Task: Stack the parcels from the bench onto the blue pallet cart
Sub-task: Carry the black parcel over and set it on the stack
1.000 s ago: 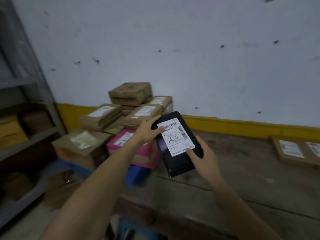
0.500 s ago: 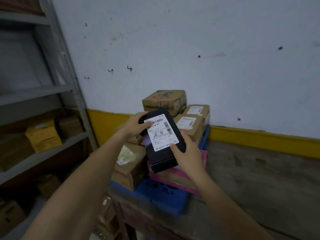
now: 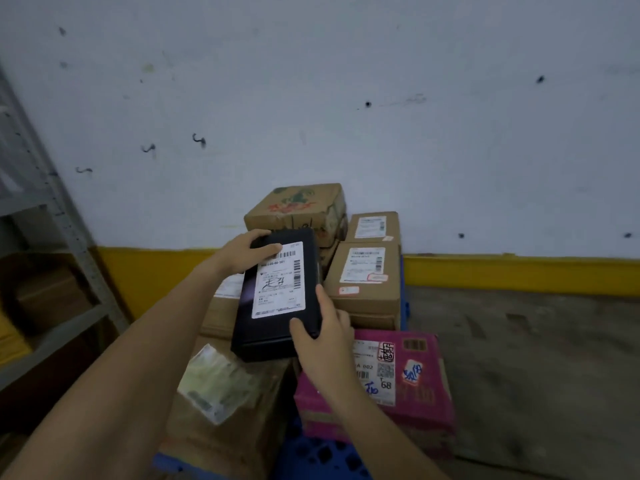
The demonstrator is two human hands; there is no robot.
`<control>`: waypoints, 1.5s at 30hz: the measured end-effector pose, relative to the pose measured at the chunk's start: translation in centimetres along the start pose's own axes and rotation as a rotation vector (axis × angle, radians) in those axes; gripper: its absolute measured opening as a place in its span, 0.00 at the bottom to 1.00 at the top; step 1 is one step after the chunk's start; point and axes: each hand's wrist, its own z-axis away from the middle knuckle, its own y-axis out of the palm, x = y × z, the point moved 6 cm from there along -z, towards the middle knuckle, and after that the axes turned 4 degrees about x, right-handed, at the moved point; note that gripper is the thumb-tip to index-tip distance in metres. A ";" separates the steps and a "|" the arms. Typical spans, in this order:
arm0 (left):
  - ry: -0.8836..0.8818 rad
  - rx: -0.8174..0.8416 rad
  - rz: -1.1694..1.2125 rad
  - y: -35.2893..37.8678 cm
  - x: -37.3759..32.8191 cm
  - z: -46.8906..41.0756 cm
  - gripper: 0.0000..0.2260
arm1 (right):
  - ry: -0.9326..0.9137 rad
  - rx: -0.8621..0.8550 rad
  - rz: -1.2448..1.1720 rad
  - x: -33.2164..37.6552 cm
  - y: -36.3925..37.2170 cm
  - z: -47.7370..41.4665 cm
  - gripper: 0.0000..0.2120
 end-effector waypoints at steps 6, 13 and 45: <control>0.129 0.119 -0.072 1.7 0.4 -4.7 0.25 | 0.096 -0.090 0.026 0.1 2.1 -1.2 0.31; 0.224 0.218 -0.086 2.7 1.0 -6.4 0.23 | 0.145 -0.155 0.089 0.9 3.8 -1.7 0.32; 0.214 0.071 -0.326 5.6 1.5 -7.4 0.28 | 0.189 -0.184 0.376 -0.1 4.9 -2.0 0.31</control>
